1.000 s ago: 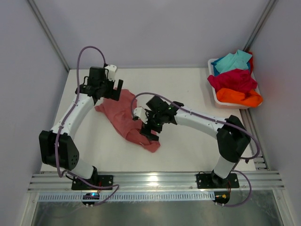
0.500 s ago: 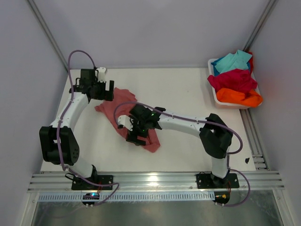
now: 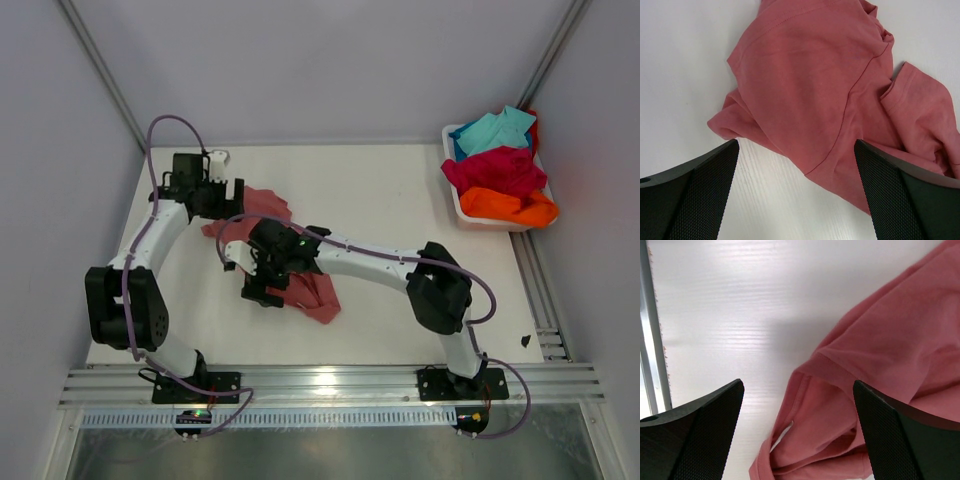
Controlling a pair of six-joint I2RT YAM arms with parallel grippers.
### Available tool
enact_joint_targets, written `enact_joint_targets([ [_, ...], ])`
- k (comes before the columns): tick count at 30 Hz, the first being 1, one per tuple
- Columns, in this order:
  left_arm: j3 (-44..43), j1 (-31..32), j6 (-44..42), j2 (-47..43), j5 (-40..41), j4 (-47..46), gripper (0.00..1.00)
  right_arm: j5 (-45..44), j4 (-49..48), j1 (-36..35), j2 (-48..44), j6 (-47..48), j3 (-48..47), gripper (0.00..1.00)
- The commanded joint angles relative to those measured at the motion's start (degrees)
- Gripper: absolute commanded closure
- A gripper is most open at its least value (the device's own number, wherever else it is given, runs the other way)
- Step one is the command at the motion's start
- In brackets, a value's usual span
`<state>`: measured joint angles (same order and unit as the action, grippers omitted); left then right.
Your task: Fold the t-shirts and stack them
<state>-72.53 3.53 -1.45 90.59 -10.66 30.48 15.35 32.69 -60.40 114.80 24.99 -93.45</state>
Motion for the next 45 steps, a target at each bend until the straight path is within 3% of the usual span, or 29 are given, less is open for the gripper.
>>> enact_joint_targets([
  [1,0.55,-0.72,0.22,-2.61,-1.21,-1.83,0.01,3.18,1.41,-1.65,1.47,-1.61,-4.46,0.06],
  [9,2.57,-1.07,-0.13,-3.75,-1.74,-2.35,0.01,2.93,1.06,-1.82,5.25,-2.76,-6.48,0.06],
  [20,4.77,-1.16,0.14,-5.68,-3.67,-2.62,0.01,-9.89,-6.23,-1.82,8.68,-1.17,-3.67,0.08],
  [21,4.86,-1.16,0.14,-5.68,-3.67,-2.62,0.01,-10.60,-6.58,-1.82,8.94,-1.35,-3.67,0.13],
  [22,4.86,-1.24,0.22,-5.60,-3.67,-2.62,0.01,-11.22,-6.93,-1.82,9.29,-1.18,-3.67,0.26],
  [23,5.03,-1.24,0.14,-5.60,-3.76,-2.62,0.01,-11.66,-6.85,-1.82,9.56,-1.18,-3.67,0.46],
  [24,5.12,-1.16,0.05,-5.60,-3.67,-2.71,0.01,-12.53,-6.67,-1.82,9.65,-1.26,-3.58,0.85],
  [25,5.21,-1.24,-0.04,-5.42,-3.50,-2.71,0.01,-13.06,-6.67,-1.82,9.48,-1.35,-3.49,0.97],
  [29,5.82,-1.33,-0.39,-4.63,-3.23,-3.32,0.01,-15.52,-6.32,-1.74,6.49,-0.13,-0.95,0.97],
  [33,5.56,-1.60,-0.66,-3.49,-3.14,-3.58,0.01,-24.91,-7.28,-1.74,-0.96,3.12,2.65,0.97],
  [40,5.12,-1.86,-0.74,-1.73,-2.44,-5.16,0.01,-50.04,-17.03,1.33,-16.59,12.09,8.89,0.97],
  [45,4.95,-1.86,-1.09,-0.06,-3.06,-5.87,0.01,-48.83,-16.60,8.28,-26.90,9.37,10.13,0.97],
])
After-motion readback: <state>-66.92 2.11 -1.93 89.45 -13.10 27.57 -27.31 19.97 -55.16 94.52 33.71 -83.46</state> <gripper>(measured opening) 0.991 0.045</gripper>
